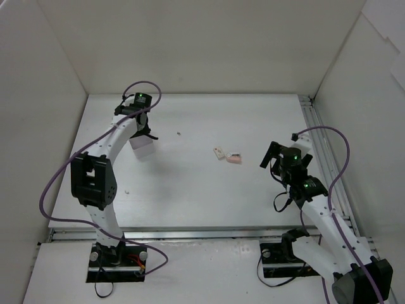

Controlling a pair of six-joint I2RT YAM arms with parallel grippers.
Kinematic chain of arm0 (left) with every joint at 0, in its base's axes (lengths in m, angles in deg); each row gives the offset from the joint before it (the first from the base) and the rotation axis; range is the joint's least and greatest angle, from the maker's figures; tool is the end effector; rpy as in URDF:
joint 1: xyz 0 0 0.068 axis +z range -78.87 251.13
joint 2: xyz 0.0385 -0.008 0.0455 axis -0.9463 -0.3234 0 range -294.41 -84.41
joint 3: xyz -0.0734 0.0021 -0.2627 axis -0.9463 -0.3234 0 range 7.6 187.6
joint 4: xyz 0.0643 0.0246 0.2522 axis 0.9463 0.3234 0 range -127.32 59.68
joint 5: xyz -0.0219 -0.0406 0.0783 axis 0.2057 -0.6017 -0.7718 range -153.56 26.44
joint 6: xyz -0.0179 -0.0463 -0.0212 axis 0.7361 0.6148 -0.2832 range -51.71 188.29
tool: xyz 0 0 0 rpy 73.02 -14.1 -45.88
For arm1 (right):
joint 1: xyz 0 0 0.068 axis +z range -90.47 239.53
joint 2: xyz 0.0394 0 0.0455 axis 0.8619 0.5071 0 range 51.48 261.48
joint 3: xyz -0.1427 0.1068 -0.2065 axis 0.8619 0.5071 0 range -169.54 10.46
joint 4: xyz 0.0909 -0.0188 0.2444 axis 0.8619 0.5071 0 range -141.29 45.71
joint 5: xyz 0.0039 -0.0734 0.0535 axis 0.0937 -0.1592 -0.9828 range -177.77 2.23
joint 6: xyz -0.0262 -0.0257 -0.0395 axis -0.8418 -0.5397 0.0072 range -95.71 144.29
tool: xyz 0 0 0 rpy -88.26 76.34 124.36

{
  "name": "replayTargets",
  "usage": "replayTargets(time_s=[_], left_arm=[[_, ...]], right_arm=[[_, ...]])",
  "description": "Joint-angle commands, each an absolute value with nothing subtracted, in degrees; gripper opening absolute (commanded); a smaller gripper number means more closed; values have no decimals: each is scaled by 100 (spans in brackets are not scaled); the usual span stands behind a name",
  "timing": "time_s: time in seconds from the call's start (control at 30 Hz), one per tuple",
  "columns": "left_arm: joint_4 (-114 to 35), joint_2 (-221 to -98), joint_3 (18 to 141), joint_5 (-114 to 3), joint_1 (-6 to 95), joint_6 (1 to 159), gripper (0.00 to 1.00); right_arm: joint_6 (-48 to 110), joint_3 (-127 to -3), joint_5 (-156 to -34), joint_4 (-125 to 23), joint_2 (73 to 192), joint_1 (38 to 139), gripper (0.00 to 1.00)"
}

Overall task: Sort the stationery into containers
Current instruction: Place the stationery in the storage box.

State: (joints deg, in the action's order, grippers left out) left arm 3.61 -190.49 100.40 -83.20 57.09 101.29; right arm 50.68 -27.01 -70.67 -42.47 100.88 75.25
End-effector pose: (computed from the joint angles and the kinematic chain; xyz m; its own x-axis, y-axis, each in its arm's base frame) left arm 0.3989 -0.0874 0.2820 -0.6806 -0.3583 -0.6391 -0.3968 0.9135 -0.0896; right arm 0.1967 0.0446 0.2838 -0.3030 0.3561 -0.8840 0.1566 0.9336 0.3223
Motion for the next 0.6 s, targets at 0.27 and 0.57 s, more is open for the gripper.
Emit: replayTargets(time_s=[0.27, 0.57], left_arm=[[162, -19189, 10700, -8280, 6076, 9800, 6], [250, -19568, 11035, -8298, 6076, 9774, 7]], right_arm=[[4978, -2838, -6993, -4505, 10131, 7473, 98], [4951, -2812, -6940, -4505, 10078, 7473, 98]])
